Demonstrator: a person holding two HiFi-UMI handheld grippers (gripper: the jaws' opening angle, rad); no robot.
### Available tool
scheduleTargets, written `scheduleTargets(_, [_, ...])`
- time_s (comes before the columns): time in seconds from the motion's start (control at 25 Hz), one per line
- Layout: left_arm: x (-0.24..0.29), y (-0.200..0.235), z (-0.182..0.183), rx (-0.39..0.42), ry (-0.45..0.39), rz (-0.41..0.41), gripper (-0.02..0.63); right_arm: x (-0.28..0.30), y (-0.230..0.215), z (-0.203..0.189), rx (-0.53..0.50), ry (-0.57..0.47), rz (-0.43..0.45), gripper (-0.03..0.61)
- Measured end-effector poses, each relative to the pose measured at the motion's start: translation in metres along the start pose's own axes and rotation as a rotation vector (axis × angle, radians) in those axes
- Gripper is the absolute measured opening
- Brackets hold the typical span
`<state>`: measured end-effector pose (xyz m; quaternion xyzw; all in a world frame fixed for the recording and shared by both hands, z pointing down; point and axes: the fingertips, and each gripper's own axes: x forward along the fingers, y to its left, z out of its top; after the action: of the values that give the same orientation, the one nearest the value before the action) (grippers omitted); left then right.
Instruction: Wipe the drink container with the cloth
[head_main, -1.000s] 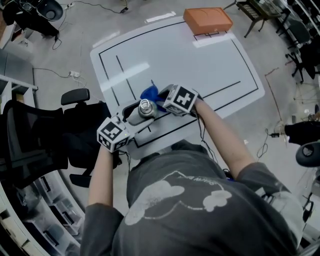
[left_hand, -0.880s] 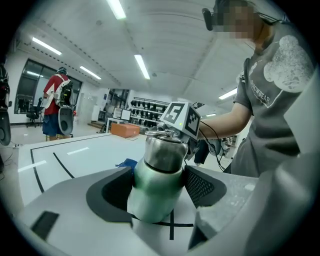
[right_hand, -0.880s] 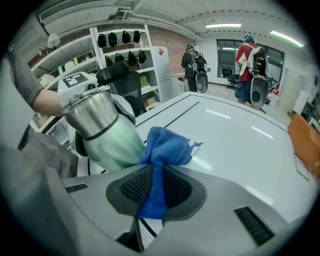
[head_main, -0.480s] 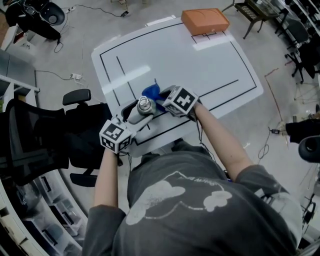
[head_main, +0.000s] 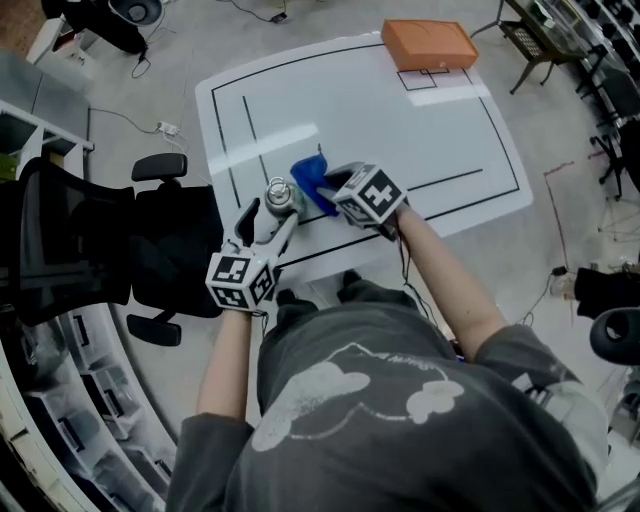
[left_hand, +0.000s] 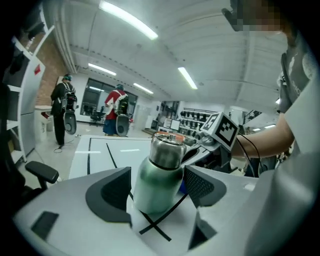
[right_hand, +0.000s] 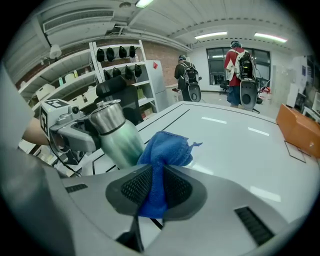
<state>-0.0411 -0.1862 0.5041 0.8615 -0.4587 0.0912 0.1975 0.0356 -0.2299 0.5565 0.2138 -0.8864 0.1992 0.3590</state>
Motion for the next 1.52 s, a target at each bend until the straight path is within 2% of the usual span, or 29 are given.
scheduleTargets(0.12, [-0.005, -0.003, 0.009, -0.046, -0.067, 0.120, 0.321, -0.004, -0.002, -0.006, -0.007, -0.002, 0.017, 0.067])
scheduleTargets(0.24, [-0.008, -0.011, 0.014, -0.054, -0.107, 0.240, 0.322, -0.012, 0.000, -0.008, -0.025, -0.019, 0.034, 0.067])
scheduleTargets(0.56, [0.010, -0.007, 0.006, -0.053, -0.046, 0.526, 0.351, -0.029, 0.001, -0.019, -0.066, -0.032, 0.063, 0.067])
scheduleTargets(0.72, [0.014, 0.003, -0.003, -0.112, -0.012, 0.612, 0.350, -0.041, -0.002, -0.017, -0.066, -0.060, 0.050, 0.067])
scheduleTargets(0.84, [0.017, 0.004, -0.011, -0.134, 0.021, 0.609, 0.325, -0.045, -0.005, -0.022, -0.063, -0.056, 0.044, 0.067])
scheduleTargets(1.04, [0.018, 0.003, -0.009, -0.090, 0.022, 0.540, 0.324, -0.049, -0.012, -0.020, -0.049, -0.061, 0.030, 0.067])
scheduleTargets(1.52, [0.023, -0.004, -0.006, 0.072, 0.064, 0.182, 0.322, -0.054, -0.005, 0.021, -0.085, -0.143, 0.093, 0.067])
